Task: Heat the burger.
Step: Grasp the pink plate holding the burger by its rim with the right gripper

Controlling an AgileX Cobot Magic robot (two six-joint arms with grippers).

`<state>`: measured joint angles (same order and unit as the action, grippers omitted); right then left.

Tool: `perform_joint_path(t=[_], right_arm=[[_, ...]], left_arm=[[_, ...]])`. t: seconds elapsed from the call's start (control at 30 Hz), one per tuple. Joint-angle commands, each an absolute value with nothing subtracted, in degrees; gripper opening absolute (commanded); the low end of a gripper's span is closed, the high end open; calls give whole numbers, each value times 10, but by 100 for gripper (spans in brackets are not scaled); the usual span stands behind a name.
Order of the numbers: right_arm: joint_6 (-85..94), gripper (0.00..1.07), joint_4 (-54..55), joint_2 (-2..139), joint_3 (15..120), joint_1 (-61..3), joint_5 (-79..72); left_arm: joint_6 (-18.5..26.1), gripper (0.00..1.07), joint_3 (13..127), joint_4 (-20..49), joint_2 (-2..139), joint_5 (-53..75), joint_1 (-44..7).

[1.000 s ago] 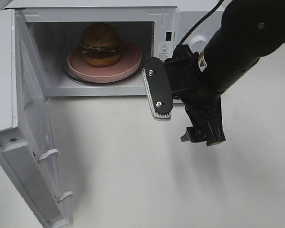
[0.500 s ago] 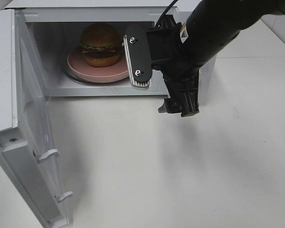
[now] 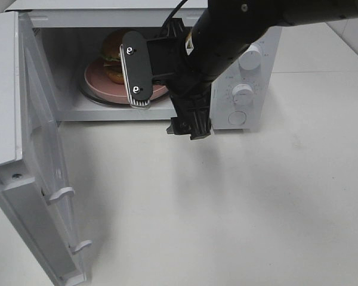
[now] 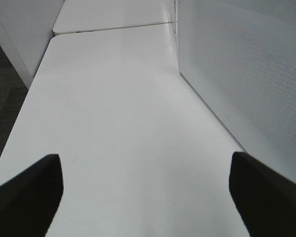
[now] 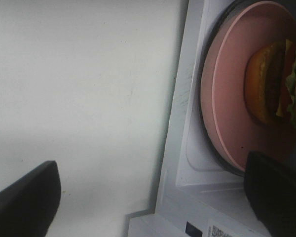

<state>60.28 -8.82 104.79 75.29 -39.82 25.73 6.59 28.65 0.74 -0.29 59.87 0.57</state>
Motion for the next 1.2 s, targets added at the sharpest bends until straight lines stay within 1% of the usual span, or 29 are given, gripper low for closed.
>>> perform_joint_path(t=[0.03,0.23,0.3,0.53,0.73,0.97,1.0,1.13,1.2], right_arm=[[601,95,-91,1075,779,-399,256],[601,93,-91,1113,812,-399,256],[601,92,-91,1150,851,-399,256],[601,91,-97,1201,909,-398,262],[588,89,-120,1270,981,-398,282],[586,87,-117,1321,1049,-398,296],[584,85,-114,1338,1072,-398,307],[580,81,-114,1359,1095,-398,311],[580,77,-114,1376,1113,-398,316]], left_arm=[[62,84,284,7,-15,594,7],[62,84,284,7,-15,594,7],[62,84,284,7,-15,594,7],[62,84,284,7,-15,594,7],[62,84,284,7,-15,594,7],[62,84,284,7,-15,594,7],[62,84,284,7,-15,594,7],[62,84,284,7,-15,594,7],[62,84,284,7,-15,594,7]])
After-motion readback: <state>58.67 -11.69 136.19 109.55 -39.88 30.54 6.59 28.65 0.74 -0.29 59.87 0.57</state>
